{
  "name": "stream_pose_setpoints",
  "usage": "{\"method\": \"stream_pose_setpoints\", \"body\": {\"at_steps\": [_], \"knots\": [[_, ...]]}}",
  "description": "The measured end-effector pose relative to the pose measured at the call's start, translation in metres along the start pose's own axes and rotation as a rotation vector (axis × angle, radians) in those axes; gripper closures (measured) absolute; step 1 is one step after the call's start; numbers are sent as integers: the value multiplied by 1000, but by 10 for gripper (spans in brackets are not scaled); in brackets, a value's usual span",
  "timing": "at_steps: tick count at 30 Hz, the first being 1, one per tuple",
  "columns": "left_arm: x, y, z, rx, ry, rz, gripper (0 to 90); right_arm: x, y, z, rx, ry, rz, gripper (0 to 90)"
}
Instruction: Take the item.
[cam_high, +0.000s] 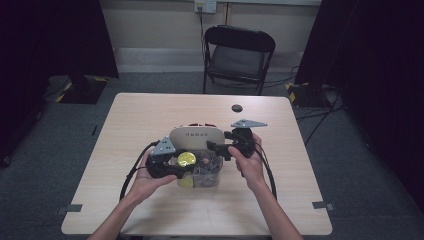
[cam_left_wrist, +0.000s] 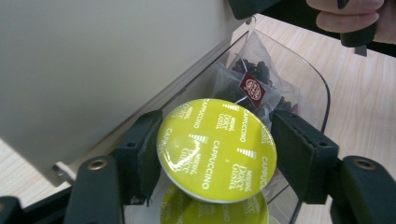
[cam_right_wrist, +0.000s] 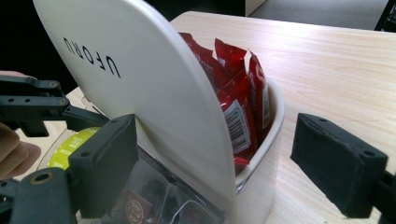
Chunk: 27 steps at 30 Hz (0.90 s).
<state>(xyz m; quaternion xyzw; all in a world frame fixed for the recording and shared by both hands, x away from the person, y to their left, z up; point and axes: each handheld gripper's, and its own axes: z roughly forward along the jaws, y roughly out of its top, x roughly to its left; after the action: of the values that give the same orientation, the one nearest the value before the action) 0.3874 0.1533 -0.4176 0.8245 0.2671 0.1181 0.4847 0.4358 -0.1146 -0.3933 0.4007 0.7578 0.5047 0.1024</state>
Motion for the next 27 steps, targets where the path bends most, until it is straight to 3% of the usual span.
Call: {"method": "stream_pose_setpoints", "body": {"at_steps": [10,16,27], "knots": [[0,-3,4,29,-40,-8,375,0,0,0,1,3,4,139],[2,-3,6,15,-58,-37,385,1,0,0,0,-1,-1,142],[1,-3,1,-5,-55,-36,387,0,-1,0,-1,2,3,143]]}}
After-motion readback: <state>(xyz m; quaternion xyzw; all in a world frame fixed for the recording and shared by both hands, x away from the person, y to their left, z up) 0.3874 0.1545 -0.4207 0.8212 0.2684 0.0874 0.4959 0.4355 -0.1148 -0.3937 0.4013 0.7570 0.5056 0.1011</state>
